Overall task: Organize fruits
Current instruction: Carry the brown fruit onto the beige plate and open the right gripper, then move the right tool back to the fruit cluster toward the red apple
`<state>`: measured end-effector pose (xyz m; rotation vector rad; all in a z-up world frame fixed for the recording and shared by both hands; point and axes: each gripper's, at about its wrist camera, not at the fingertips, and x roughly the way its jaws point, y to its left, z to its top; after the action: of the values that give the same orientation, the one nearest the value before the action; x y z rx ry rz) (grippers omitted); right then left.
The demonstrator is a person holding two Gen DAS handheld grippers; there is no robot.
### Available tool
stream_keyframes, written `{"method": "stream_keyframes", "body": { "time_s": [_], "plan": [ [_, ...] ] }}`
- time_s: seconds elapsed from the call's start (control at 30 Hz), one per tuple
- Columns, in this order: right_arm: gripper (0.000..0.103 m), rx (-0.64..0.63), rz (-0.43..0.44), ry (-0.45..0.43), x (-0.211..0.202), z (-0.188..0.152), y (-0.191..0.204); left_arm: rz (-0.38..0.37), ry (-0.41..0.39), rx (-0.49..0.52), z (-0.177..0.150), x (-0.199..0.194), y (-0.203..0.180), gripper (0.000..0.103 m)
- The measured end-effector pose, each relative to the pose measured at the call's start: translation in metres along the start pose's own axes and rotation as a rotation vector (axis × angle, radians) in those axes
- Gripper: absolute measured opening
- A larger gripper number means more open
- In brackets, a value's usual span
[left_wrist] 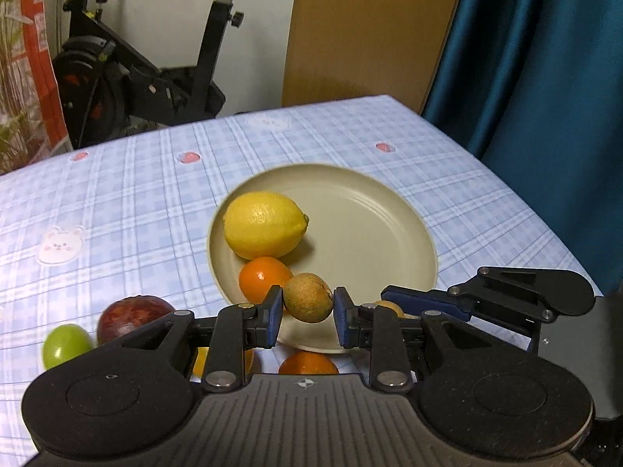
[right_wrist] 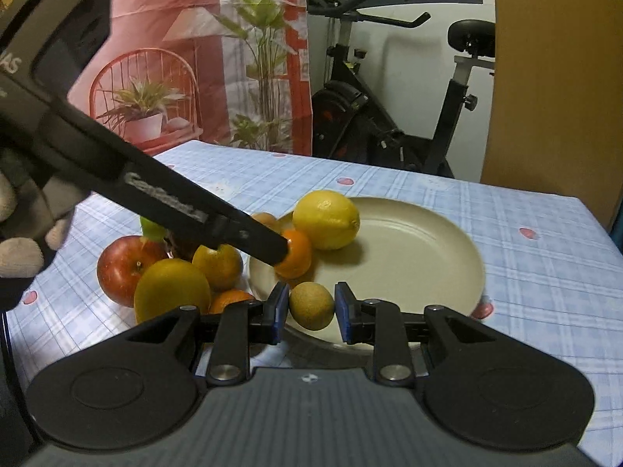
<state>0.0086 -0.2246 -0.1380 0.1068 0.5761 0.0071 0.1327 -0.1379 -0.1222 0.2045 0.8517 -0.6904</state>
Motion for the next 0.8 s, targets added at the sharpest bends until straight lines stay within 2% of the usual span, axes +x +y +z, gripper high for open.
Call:
{"method": "stream_keyframes", "body": {
  "time_s": [0.43,0.8],
  "plan": [
    [0.028,0.049,0.029,0.004,0.013,-0.004,-0.007,-0.009,0.072,-0.008,-0.001,0.024,0.004,0.030],
    [0.029,0.086,0.018,0.015,0.012,-0.005,-0.008,0.007,0.075,-0.014,0.000,0.022,0.003,0.030]
  ]
}}
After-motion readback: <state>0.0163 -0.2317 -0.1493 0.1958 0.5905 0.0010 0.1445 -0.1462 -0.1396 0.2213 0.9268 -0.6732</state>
